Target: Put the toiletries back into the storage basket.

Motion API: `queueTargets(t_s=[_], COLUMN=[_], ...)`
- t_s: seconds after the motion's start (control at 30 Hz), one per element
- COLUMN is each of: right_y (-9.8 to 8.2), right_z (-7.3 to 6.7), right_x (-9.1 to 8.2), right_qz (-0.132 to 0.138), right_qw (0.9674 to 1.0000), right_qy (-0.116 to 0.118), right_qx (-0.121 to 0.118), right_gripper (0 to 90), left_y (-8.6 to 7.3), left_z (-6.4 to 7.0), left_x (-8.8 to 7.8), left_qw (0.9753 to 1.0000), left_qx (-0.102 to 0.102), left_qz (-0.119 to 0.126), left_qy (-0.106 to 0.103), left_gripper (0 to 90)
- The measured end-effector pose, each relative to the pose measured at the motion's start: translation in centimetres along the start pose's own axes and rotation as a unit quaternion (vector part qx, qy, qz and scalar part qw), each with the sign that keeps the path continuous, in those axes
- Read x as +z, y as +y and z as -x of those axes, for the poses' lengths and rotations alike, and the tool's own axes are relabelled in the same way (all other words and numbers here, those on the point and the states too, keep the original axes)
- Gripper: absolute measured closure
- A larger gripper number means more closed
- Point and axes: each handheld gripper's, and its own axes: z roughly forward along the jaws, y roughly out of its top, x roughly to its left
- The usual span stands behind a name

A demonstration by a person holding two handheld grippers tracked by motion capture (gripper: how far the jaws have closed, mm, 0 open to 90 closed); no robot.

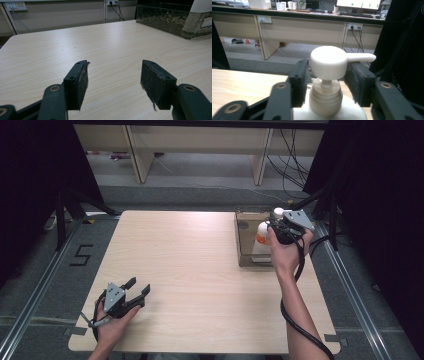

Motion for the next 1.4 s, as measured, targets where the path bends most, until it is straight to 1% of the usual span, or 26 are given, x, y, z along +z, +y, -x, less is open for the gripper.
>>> queueTargets(t_s=[0.03,0.07,0.1,0.13,0.17,0.23,0.3,0.33,0.43,0.47,0.53,0.67,0.73,0.8,0.87,0.9,1.0,1.03,1.1,1.17,1.23,1.27,1.3,1.33,1.37,1.4], right_y=[0.0,0.0,0.0,0.0,0.0,-0.1,-0.2,-0.2,-0.5,-0.6,-0.8,-1.5,-1.8,-2.2,-2.6,-2.9,-3.6,-3.9,-4.5,-5.1,-5.7,-6.1,-6.5,-6.8,-7.1,-7.4], right_z=[-0.1,0.1,0.1,0.0,0.2,0.2,0.4,0.4,0.7,0.7,0.9,1.3,1.6,1.7,1.9,1.9,1.9,2.1,2.1,2.3,2.3,2.4,2.4,2.5,2.5,2.6], right_x=[-0.1,-0.1,-0.2,-0.4,-0.4,-0.6,-0.9,-1.0,-1.4,-1.5,-1.8,-2.5,-2.9,-3.3,-3.8,-4.0,-4.5,-4.8,-5.2,-5.5,-5.9,-6.0,-6.3,-6.5,-6.6,-6.8], right_qz=[-0.002,0.001,0.0,-0.003,0.0,0.0,0.0,-0.004,-0.003,-0.002,-0.004,-0.002,0.0,-0.002,0.0,-0.003,-0.006,-0.011,-0.014,-0.014,-0.015,-0.011,-0.016,-0.017,-0.011,-0.018], right_qw=[1.0,1.0,1.0,0.9999,1.0,0.9999,0.9999,0.9999,0.9998,0.9997,0.9998,0.9998,0.9998,0.9997,0.9997,0.9996,0.9996,0.9995,0.9994,0.9994,0.9993,0.9992,0.9993,0.9991,0.9993,0.9991], right_qy=[0.002,0.004,0.004,0.005,0.006,0.01,0.011,0.012,0.017,0.02,0.018,0.018,0.018,0.022,0.022,0.027,0.027,0.029,0.031,0.031,0.034,0.037,0.033,0.038,0.036,0.038], right_qx=[0.006,-0.004,0.0,0.012,-0.005,0.005,0.0,0.008,0.007,0.011,0.003,0.007,0.002,0.008,0.004,0.01,0.011,0.004,0.012,0.001,0.006,0.005,0.007,-0.003,-0.001,-0.002], right_gripper=[47.3,45.5,43.5,42.3,41.0,38.5,36.9,36.3,34.4,34.2,34.0,33.7,33.6,33.6,33.6,33.7,33.9,33.9,34.2,34.5,35.0,35.2,35.4,35.6,35.9,36.0], left_y=[0.0,0.0,0.0,0.0,0.0,0.0,0.0,0.0,0.0,0.0,0.0,0.0,0.0,0.0,0.0,0.0,0.0,0.0,0.0,0.0,0.0,0.0,0.0,0.0,0.0,0.0], left_z=[0.0,0.0,0.0,0.0,0.0,0.0,0.0,0.0,0.0,0.0,0.0,0.0,0.0,0.0,0.1,0.1,0.1,0.1,0.1,0.1,0.1,0.1,0.1,0.1,0.2,0.2], left_x=[0.0,0.0,0.0,0.0,0.0,0.0,0.0,0.0,0.0,0.0,0.0,0.1,0.1,0.1,0.1,0.1,0.1,0.1,0.1,0.2,0.1,0.1,0.2,0.1,0.1,0.1], left_qw=[1.0,1.0,1.0,1.0,1.0,1.0,1.0,1.0,1.0,1.0,1.0,1.0,1.0,1.0,1.0,1.0,1.0,1.0,1.0,1.0,1.0,1.0,1.0,1.0,1.0,1.0], left_qx=[0.001,0.001,0.001,0.001,0.001,0.001,0.001,0.001,0.001,0.001,0.001,0.001,0.001,0.001,0.001,0.0,0.0,0.0,0.0,0.0,0.0,-0.001,-0.001,0.0,-0.001,-0.001], left_qz=[0.0,0.0,0.0,0.0,0.0,0.0,0.0,0.0,0.0,0.0,0.0,0.002,0.004,0.004,0.003,0.002,0.003,0.003,0.003,0.003,-0.002,0.0,0.003,-0.001,-0.001,-0.001], left_qy=[0.0,-0.001,0.0,0.0,0.0,-0.001,-0.001,-0.001,-0.001,-0.001,0.0,-0.002,-0.002,-0.002,-0.002,-0.002,-0.002,-0.002,-0.002,-0.002,0.001,0.0,-0.002,0.001,0.001,0.001], left_gripper=[38.5,38.5,38.4,38.4,38.5,38.5,38.5,38.5,38.5,38.5,38.5,38.5,38.5,38.4,38.5,38.5,38.5,38.5,38.5,38.4,38.5,38.5,38.5,38.4,38.4,38.4])
